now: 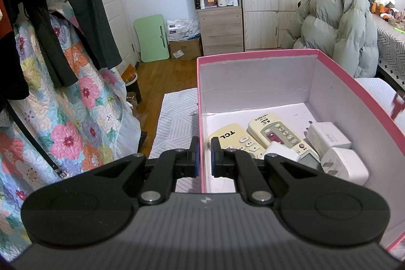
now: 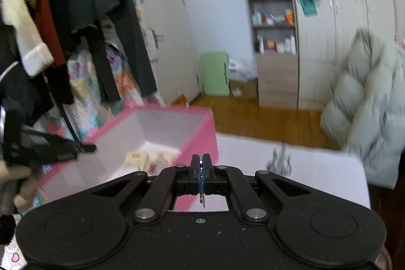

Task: Organize rigid objects
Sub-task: 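Grasp the first set of keys with the right gripper and lift, then drop the keys into the box by opening the right gripper, then move the right gripper to the remaining keys and grasp them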

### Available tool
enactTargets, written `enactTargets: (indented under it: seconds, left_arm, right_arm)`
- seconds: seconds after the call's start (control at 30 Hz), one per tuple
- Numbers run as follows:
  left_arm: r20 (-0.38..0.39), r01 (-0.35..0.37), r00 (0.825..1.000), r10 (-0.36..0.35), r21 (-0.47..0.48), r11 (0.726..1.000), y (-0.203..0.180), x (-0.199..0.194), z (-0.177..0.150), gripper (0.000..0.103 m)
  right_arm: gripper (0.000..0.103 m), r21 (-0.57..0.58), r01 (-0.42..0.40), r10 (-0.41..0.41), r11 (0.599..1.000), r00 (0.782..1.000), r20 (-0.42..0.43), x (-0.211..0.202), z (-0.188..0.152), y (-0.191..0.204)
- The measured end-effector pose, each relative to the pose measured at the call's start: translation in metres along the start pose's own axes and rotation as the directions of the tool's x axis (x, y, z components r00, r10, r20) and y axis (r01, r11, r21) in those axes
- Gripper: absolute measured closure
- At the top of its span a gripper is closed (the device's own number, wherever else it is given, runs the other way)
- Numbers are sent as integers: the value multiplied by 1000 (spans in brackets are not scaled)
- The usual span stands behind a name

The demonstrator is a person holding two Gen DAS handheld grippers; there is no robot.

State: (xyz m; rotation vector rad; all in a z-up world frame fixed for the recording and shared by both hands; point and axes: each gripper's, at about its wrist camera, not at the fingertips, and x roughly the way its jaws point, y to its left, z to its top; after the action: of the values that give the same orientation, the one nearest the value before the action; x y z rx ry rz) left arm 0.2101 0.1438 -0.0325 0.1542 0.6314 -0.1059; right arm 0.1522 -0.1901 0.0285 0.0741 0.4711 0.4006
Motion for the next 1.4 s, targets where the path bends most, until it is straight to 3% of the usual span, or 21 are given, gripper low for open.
enactTargets:
  seconds: [0.17,0.37,0.77,0.97,1.23,1.4]
  left_arm:
    - [1,3,1000,-3,-2,1000,0,0,0,97]
    - [4,12,1000,-12,-17,1000,2,0,-1,97]
    - [7,27,1000,-27,-35,999,5,0,-1,97]
    - [7,28,1000,-28,-42,999,6,-2,-2,97]
    - [6,25,1000,-25,-36,999,5,-1,-1,97]
    - [6,24,1000,-24,-33,999,5,-1,-1,97]
  right_arm:
    - [100,-56,-57,60,997,997,54,-6,35,23]
    - [100,-103,-169,174,980,984,45,16,54,54]
    - [101,-48,-299,291,953,947,-136,122,47,83]
    - [94,-33,-220,212,975,964,-161,139,34,72]
    - [89,9,-93,93,996,993,-68,82,34,25]
    - [83,64,35,-28,997,994,-106,57,22,-19]
